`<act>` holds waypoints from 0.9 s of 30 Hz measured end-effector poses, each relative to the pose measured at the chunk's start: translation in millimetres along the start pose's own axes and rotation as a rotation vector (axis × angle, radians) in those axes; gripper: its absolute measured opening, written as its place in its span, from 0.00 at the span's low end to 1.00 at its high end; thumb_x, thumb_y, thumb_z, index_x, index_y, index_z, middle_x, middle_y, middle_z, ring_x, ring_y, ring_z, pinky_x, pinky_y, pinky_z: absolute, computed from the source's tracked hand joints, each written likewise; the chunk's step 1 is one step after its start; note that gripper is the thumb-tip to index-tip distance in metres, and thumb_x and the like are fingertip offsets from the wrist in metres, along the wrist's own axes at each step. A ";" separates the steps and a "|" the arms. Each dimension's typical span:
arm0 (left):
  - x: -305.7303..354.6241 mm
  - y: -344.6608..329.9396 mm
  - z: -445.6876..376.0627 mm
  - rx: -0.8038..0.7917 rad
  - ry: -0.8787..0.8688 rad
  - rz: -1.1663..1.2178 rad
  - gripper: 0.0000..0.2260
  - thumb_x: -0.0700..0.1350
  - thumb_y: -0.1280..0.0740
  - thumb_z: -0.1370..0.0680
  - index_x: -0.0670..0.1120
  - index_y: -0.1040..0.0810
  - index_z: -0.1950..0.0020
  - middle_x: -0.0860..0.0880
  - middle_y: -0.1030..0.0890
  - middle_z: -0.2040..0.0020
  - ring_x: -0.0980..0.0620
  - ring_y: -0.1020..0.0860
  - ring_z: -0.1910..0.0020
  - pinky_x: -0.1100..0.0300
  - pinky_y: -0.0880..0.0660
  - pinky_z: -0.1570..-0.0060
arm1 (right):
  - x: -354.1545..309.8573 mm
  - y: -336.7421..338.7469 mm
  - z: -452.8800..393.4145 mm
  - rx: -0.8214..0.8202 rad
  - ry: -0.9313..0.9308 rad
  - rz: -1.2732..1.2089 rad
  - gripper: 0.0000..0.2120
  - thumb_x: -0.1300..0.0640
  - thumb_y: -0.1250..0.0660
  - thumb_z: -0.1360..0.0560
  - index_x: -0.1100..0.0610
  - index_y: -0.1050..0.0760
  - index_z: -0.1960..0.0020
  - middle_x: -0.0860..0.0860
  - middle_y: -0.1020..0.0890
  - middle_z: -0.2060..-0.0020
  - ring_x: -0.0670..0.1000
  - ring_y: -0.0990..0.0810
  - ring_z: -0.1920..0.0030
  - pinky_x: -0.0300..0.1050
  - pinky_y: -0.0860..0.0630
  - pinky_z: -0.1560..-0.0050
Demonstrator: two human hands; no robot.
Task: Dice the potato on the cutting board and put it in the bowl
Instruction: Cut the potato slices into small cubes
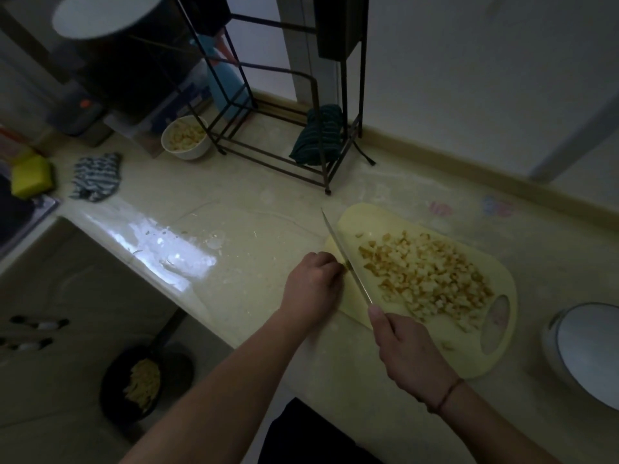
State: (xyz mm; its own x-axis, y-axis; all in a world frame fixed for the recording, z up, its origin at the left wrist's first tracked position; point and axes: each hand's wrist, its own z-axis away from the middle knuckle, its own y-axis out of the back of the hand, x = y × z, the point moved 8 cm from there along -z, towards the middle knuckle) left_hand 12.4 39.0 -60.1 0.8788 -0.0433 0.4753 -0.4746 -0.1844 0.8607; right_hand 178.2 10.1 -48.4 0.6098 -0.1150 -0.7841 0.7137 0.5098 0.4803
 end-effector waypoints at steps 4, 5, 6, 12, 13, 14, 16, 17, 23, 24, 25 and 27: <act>-3.4 -3.1 -1.1 -0.021 0.006 0.008 0.09 0.41 0.33 0.27 0.44 0.14 0.51 0.46 0.17 0.56 0.43 0.22 0.59 0.55 0.23 0.63 | -2.1 -4.6 0.2 -0.019 0.013 0.027 0.25 0.41 0.47 0.21 0.55 0.35 0.71 0.48 0.29 0.77 0.46 0.29 0.73 0.47 0.31 0.64; -2.0 -3.1 -1.7 -0.024 0.000 0.011 0.10 0.42 0.34 0.26 0.44 0.14 0.51 0.46 0.17 0.56 0.43 0.22 0.59 0.55 0.23 0.63 | -3.0 -4.5 0.8 -0.015 0.027 0.053 0.25 0.41 0.48 0.21 0.54 0.35 0.71 0.48 0.30 0.77 0.45 0.30 0.73 0.46 0.34 0.64; -1.5 -3.2 -2.6 -0.026 -0.001 0.013 0.10 0.42 0.34 0.26 0.44 0.14 0.51 0.46 0.17 0.57 0.43 0.22 0.59 0.55 0.23 0.64 | -2.8 -4.2 2.1 -0.011 0.039 0.079 0.25 0.41 0.48 0.21 0.54 0.35 0.72 0.47 0.30 0.76 0.43 0.31 0.72 0.45 0.37 0.63; -0.8 -4.5 -4.0 -0.050 0.005 0.027 0.09 0.38 0.29 0.30 0.44 0.13 0.52 0.47 0.16 0.57 0.43 0.21 0.58 0.55 0.23 0.61 | 0.6 -5.2 6.7 -0.003 0.052 0.096 0.25 0.40 0.49 0.22 0.53 0.38 0.73 0.47 0.32 0.78 0.42 0.32 0.74 0.43 0.40 0.67; 0.9 -2.6 -4.2 -0.048 -0.002 0.033 0.10 0.39 0.31 0.29 0.44 0.13 0.52 0.47 0.15 0.57 0.44 0.20 0.58 0.55 0.24 0.60 | -0.8 -6.5 2.1 -0.011 0.055 0.103 0.25 0.42 0.48 0.21 0.53 0.38 0.73 0.47 0.32 0.78 0.42 0.33 0.74 0.43 0.40 0.66; 2.2 -1.6 -4.4 -0.047 -0.010 0.034 0.11 0.41 0.33 0.29 0.44 0.13 0.52 0.48 0.15 0.56 0.44 0.20 0.58 0.56 0.25 0.59 | -2.5 -7.3 -3.6 -0.020 0.056 0.104 0.25 0.43 0.48 0.20 0.53 0.38 0.73 0.47 0.33 0.78 0.42 0.33 0.74 0.43 0.40 0.65; 4.2 0.1 -4.7 -0.046 -0.025 0.029 0.14 0.44 0.37 0.27 0.44 0.13 0.52 0.48 0.15 0.56 0.45 0.20 0.58 0.57 0.25 0.58 | -4.1 -7.0 -13.4 -0.031 0.048 0.086 0.25 0.44 0.47 0.19 0.54 0.38 0.73 0.47 0.32 0.77 0.44 0.33 0.74 0.42 0.38 0.65; 3.8 0.4 -4.7 -0.047 -0.027 0.030 0.14 0.45 0.38 0.27 0.44 0.13 0.52 0.48 0.15 0.56 0.45 0.20 0.58 0.57 0.26 0.57 | -1.9 -5.7 -16.0 -0.029 0.040 0.066 0.26 0.42 0.48 0.20 0.54 0.37 0.73 0.47 0.32 0.77 0.45 0.32 0.74 0.42 0.37 0.66; -1.9 0.2 -2.2 -0.030 0.010 0.045 0.07 0.41 0.30 0.28 0.42 0.13 0.54 0.47 0.15 0.54 0.45 0.19 0.56 0.58 0.23 0.55 | 13.3 2.2 -9.1 0.019 -0.018 -0.034 0.28 0.34 0.52 0.26 0.55 0.36 0.71 0.51 0.30 0.77 0.45 0.33 0.77 0.40 0.38 0.72; -3.2 0.7 -1.1 -0.026 0.020 0.056 0.07 0.40 0.30 0.28 0.42 0.13 0.53 0.47 0.15 0.54 0.45 0.19 0.55 0.58 0.23 0.54 | 13.3 1.0 -7.7 0.015 -0.024 -0.034 0.28 0.34 0.51 0.26 0.55 0.36 0.71 0.51 0.30 0.76 0.46 0.32 0.76 0.40 0.37 0.71; -4.9 1.9 0.3 -0.017 0.033 0.068 0.07 0.40 0.30 0.28 0.42 0.14 0.53 0.46 0.16 0.54 0.45 0.19 0.55 0.58 0.24 0.52 | 12.0 -0.2 -6.2 0.009 -0.024 -0.037 0.28 0.34 0.51 0.26 0.55 0.36 0.71 0.51 0.29 0.76 0.46 0.32 0.76 0.41 0.36 0.71; -9.4 5.2 3.9 0.011 0.058 0.084 0.06 0.39 0.29 0.29 0.41 0.14 0.54 0.45 0.16 0.54 0.45 0.20 0.55 0.59 0.27 0.52 | 6.5 -2.1 -2.8 -0.003 -0.008 -0.041 0.27 0.35 0.50 0.24 0.55 0.36 0.71 0.52 0.29 0.76 0.46 0.31 0.76 0.43 0.34 0.69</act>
State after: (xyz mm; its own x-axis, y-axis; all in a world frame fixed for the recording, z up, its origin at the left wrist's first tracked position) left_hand 1.9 34.6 -60.8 0.8315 -0.0025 0.5555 -0.5455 -0.1931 0.8156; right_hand 179.7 10.8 -55.6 0.5828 -0.1428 -0.8000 0.7372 0.5071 0.4465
